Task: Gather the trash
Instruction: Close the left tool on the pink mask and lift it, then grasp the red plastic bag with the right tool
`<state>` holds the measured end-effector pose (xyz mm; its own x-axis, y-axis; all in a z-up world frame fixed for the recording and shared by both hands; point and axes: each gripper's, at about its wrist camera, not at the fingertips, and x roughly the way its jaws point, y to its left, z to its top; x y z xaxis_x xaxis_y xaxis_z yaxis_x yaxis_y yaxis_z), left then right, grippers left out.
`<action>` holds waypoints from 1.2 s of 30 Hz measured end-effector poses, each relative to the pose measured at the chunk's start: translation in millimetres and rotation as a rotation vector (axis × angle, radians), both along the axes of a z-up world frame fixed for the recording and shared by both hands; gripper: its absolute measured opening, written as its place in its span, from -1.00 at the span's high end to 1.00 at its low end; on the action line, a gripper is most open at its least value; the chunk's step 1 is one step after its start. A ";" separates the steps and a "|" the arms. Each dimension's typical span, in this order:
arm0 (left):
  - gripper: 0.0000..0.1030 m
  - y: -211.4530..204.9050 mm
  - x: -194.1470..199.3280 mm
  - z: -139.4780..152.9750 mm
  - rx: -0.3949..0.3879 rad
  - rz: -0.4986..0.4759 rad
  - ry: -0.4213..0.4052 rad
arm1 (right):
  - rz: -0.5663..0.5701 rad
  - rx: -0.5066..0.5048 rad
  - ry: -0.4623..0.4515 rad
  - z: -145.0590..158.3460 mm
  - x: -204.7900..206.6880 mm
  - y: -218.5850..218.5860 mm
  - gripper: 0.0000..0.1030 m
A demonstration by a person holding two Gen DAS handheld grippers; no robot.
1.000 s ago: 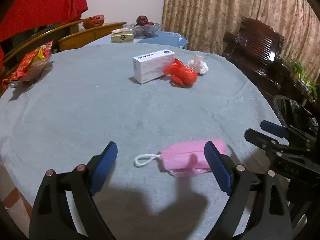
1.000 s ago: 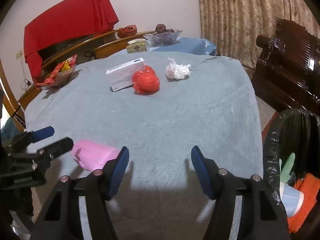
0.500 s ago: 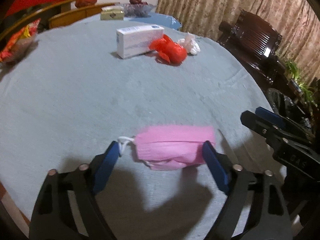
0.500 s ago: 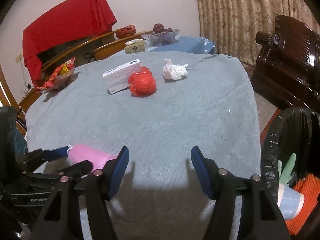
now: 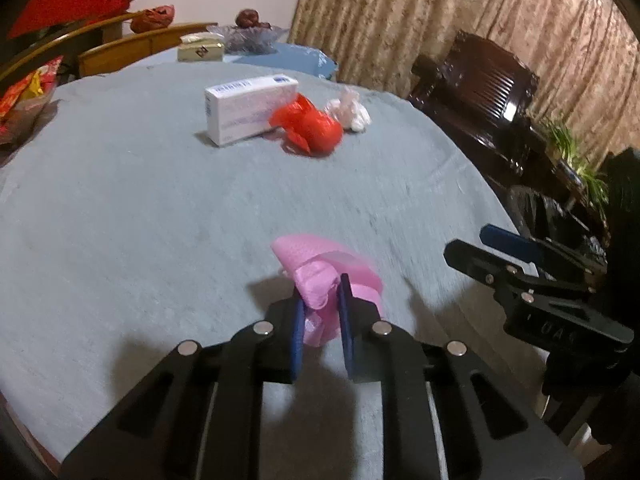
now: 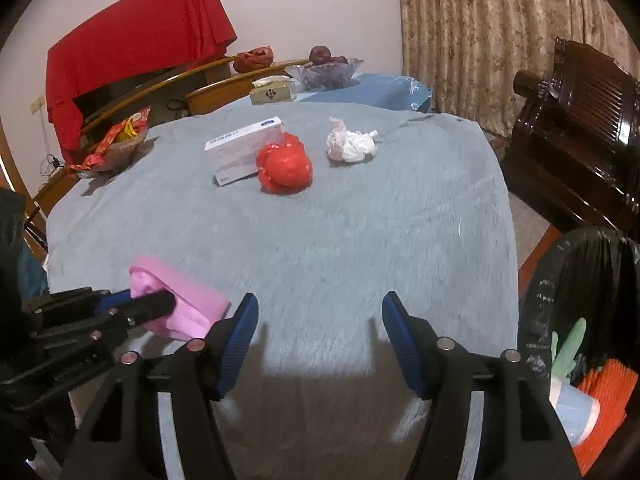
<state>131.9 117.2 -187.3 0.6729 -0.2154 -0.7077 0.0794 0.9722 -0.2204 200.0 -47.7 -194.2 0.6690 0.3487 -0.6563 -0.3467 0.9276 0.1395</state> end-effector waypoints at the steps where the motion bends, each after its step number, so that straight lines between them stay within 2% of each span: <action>1: 0.73 2.8 1.1 3.2 0.008 0.009 -0.011 | 0.001 0.000 -0.005 1.9 1.5 0.8 -0.23; 8: 0.73 23.8 20.3 25.4 0.057 0.068 -0.078 | -0.003 0.009 -0.033 15.9 21.8 8.3 -0.23; 17: 0.73 45.2 61.2 45.9 0.093 0.124 -0.137 | 0.005 0.025 -0.065 31.3 68.8 32.3 -0.23; 25: 0.73 61.6 89.9 36.6 0.109 0.148 -0.125 | 0.012 0.022 -0.034 21.7 115.9 56.6 -0.24; 28: 0.73 66.4 97.2 31.6 0.108 0.151 -0.117 | 0.020 0.015 -0.010 15.7 128.3 65.3 -0.40; 36: 0.73 80.9 103.1 25.2 0.115 0.168 -0.107 | 0.037 -0.013 0.037 0.9 154.0 86.7 -0.41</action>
